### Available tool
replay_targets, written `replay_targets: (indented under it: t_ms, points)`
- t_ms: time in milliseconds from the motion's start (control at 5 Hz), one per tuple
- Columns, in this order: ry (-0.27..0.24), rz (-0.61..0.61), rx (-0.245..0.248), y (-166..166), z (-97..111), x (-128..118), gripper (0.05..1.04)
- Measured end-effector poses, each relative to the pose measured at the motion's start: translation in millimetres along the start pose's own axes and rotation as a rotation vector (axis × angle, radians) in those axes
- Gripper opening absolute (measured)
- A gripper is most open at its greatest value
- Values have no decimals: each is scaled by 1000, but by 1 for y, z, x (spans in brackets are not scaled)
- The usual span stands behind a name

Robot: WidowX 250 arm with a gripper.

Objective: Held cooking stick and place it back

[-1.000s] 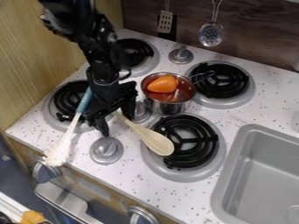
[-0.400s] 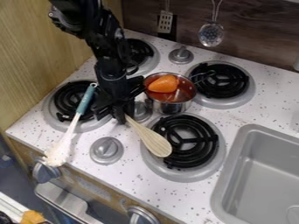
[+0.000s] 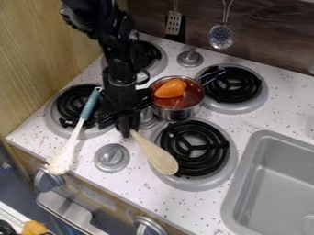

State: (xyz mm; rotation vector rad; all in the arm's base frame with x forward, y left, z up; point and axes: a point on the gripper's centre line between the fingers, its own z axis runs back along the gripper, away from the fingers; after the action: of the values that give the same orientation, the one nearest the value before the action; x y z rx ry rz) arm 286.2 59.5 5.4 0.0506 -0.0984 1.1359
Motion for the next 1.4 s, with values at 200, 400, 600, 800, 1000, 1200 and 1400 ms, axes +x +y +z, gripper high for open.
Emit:
replay_targets:
  t_ms: [200, 400, 600, 800, 1000, 1200, 1400]
  points:
    - [-16, -15, 25, 0, 27, 1, 111]
    - [-25, 5, 37, -4, 47, 0, 111]
    - [-52, 24, 28, -12, 59, 9, 111]
    - [-90, 111, -28, -34, 72, 34, 111]
    - [-56, 255, 27, -55, 71, 55, 111]
    - [-46, 390, 35, -73, 67, 79, 111]
    - [-41, 491, 95, -68, 60, 82, 111]
